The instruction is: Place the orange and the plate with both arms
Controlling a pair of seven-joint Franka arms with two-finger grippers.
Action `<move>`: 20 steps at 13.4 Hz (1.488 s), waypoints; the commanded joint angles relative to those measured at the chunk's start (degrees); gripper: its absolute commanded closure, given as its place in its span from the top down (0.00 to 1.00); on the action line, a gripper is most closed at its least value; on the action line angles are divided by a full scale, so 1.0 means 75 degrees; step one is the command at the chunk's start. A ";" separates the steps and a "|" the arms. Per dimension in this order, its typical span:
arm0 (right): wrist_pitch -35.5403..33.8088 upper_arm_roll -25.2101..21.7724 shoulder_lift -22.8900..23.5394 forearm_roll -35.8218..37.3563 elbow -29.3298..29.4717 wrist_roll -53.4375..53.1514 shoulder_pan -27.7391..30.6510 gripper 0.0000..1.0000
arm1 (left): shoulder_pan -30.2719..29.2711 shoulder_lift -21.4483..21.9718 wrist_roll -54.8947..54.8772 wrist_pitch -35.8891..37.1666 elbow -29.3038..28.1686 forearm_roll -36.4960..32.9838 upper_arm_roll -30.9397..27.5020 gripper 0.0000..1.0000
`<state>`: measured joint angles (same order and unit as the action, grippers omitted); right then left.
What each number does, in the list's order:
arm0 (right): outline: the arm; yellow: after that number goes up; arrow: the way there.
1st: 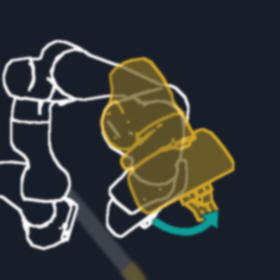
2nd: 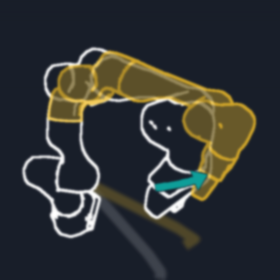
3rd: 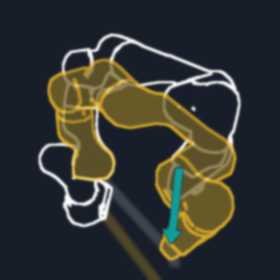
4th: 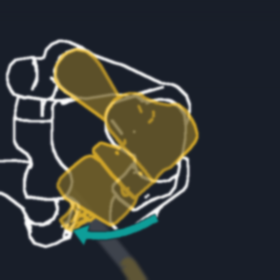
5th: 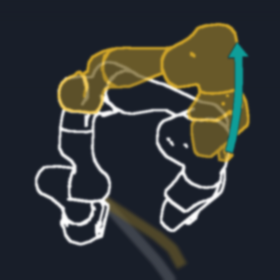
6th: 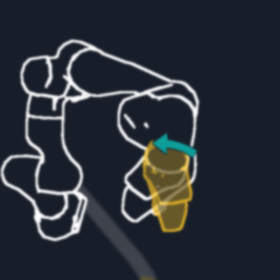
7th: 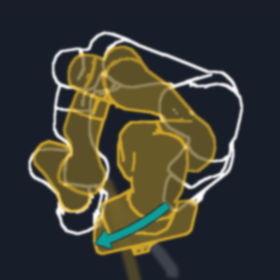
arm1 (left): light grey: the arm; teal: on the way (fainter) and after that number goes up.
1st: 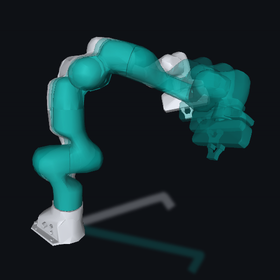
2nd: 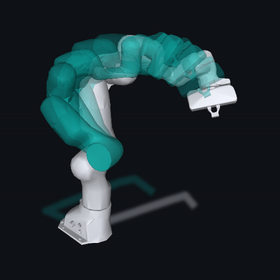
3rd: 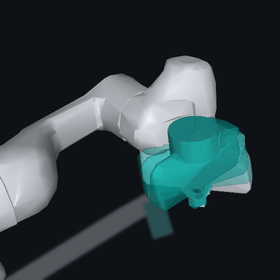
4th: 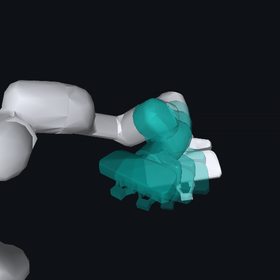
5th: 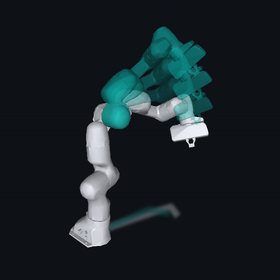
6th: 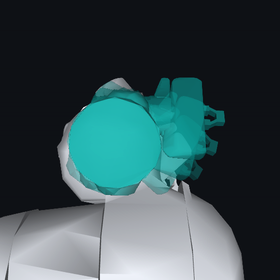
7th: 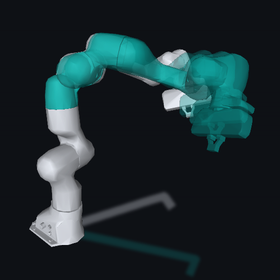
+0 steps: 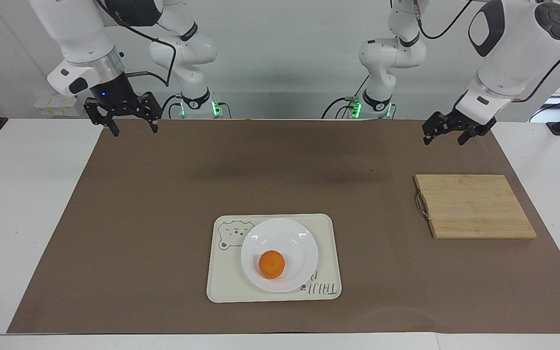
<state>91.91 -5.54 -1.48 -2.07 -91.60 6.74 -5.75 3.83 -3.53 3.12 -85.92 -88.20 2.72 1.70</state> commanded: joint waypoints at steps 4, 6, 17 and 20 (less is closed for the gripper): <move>-0.0091 0.0454 0.0045 0.0112 0.0085 0.0425 0.0529 1.00 | -0.0077 0.0131 -0.0029 0.0054 -0.0111 -0.0081 0.0055 1.00; -0.0091 0.0551 -0.0001 0.0089 0.0085 0.0425 0.0591 1.00 | -0.0077 0.0131 -0.0029 0.0054 -0.0111 -0.0081 0.0055 1.00; -0.0103 0.0527 -0.0049 0.0077 0.0038 0.0366 0.0661 1.00 | -0.0077 0.0131 -0.0029 0.0054 -0.0111 -0.0081 0.0055 1.00; -0.0103 0.0527 -0.0049 0.0077 0.0038 0.0366 0.0661 1.00 | -0.0077 0.0131 -0.0029 0.0054 -0.0111 -0.0081 0.0055 1.00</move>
<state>91.91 -2.49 -1.51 -2.07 -91.50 8.46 -1.95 3.83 -3.53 3.12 -85.92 -88.20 2.72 1.70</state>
